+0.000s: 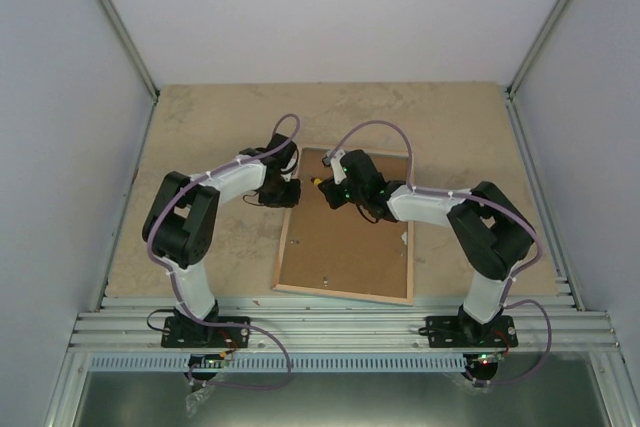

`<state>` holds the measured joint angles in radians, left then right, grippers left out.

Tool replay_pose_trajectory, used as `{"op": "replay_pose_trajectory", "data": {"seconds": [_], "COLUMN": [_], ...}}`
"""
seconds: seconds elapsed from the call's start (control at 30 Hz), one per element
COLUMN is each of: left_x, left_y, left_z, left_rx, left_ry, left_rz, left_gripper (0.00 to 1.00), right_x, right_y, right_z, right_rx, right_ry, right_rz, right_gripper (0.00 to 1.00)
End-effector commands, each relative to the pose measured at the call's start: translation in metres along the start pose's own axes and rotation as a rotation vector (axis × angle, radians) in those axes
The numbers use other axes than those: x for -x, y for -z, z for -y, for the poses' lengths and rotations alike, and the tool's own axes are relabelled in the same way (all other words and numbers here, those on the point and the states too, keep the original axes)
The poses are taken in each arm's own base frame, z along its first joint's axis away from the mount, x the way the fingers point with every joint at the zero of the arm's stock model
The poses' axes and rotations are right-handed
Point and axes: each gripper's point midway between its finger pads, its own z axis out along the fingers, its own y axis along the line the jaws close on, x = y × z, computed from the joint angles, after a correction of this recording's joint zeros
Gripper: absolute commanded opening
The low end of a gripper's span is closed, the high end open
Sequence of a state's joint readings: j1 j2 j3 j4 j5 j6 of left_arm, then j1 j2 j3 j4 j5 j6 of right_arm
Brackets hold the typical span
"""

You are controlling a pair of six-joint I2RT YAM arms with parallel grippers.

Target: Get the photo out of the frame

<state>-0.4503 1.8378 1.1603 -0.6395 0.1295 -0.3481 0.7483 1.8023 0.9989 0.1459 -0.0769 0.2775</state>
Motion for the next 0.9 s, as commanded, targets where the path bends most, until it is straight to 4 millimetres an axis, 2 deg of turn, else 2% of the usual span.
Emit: {"op": "replay_pose_trajectory", "data": {"seconds": [0.0, 0.5, 0.87], "left_x": [-0.018, -0.022, -0.022], "left_y": [0.003, 0.001, -0.001], "left_z": [0.001, 0.001, 0.000], "left_rx": [-0.029, -0.035, -0.034], "left_ry": [0.000, 0.000, 0.004], "left_rz": [-0.053, -0.057, -0.054], "left_gripper": [0.05, 0.06, 0.07], "right_x": [0.007, -0.006, -0.020], "right_y": [-0.006, -0.018, -0.014], "right_z": [-0.007, -0.012, -0.018], "right_rx": [0.039, 0.069, 0.109], "right_ry": [-0.001, 0.008, 0.023], "right_rz": [0.002, -0.066, -0.128], "right_gripper": [0.00, 0.00, 0.01]}}
